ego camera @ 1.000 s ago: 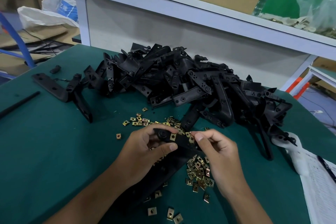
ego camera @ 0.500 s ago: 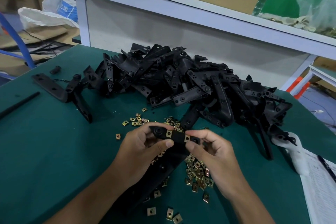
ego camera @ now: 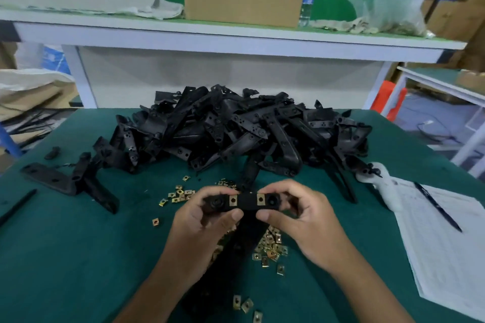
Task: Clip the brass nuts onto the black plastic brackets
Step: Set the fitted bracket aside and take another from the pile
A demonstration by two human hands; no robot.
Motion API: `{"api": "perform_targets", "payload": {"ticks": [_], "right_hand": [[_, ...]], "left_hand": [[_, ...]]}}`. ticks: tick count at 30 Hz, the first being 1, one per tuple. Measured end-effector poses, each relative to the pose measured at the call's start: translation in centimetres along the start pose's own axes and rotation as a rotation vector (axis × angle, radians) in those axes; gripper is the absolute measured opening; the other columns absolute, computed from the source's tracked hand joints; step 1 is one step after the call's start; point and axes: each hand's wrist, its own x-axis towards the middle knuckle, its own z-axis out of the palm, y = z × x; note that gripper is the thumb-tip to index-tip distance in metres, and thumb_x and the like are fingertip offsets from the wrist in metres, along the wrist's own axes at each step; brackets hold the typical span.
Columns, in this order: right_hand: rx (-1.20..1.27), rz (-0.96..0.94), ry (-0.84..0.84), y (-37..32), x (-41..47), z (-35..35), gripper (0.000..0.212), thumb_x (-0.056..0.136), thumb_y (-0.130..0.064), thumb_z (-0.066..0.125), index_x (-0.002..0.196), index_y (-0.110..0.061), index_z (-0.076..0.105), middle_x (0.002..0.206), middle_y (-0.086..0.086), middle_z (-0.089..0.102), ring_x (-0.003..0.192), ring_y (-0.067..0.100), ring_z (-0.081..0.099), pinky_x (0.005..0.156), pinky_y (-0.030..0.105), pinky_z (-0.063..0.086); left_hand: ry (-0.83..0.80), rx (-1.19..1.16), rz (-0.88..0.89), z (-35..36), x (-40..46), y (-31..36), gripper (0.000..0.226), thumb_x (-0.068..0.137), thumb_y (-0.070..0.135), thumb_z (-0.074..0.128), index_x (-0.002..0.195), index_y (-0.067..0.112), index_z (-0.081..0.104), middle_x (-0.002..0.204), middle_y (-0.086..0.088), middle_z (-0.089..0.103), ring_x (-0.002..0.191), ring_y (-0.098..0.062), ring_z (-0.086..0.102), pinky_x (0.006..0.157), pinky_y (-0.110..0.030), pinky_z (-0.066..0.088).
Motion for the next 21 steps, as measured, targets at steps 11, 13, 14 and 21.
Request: {"api": "perform_targets", "payload": {"ticks": [11,13,14,21], "right_hand": [[-0.330,0.056,0.522,-6.6,-21.4,-16.8,0.026,0.082,-0.046,0.079,0.103,-0.031,0.072,0.100,-0.009,0.066,0.093,0.025,0.063,0.079,0.040,0.050],[-0.426,0.119,0.609,-7.7,-26.0,-19.2,0.029,0.083,-0.045,0.078,0.103,-0.025,0.072,0.102,-0.011,0.064,0.098,0.021,0.063,0.085,0.030,0.048],[-0.468,0.151,0.646,-8.2,-28.2,-20.1,0.030,0.083,-0.045,0.078,0.104,-0.024,0.072,0.103,-0.010,0.064,0.100,0.020,0.063,0.087,0.028,0.046],[-0.696,0.402,0.830,-10.2,-37.7,-23.5,0.036,0.085,-0.026,0.079,0.118,-0.029,0.065,0.110,-0.008,0.062,0.096,0.017,0.059,0.081,0.022,0.046]], "left_hand": [[-0.713,0.046,0.238,20.4,-7.3,3.5,0.027,0.075,0.044,0.073,0.102,0.042,0.067,0.101,0.019,0.073,0.097,-0.002,0.068,0.079,-0.011,0.048],[-0.789,0.057,0.294,24.6,-9.7,3.5,0.027,0.075,0.039,0.075,0.099,0.042,0.067,0.098,0.021,0.072,0.096,-0.001,0.067,0.078,-0.009,0.045],[-0.819,0.072,0.319,26.5,-10.9,3.5,0.026,0.074,0.037,0.075,0.098,0.041,0.066,0.097,0.023,0.071,0.095,0.001,0.065,0.076,-0.007,0.043],[-1.007,0.156,0.450,34.8,-16.4,3.2,0.056,0.083,0.035,0.079,0.129,0.050,0.050,0.124,0.032,0.054,0.118,0.009,0.051,0.096,-0.014,0.041]]}}
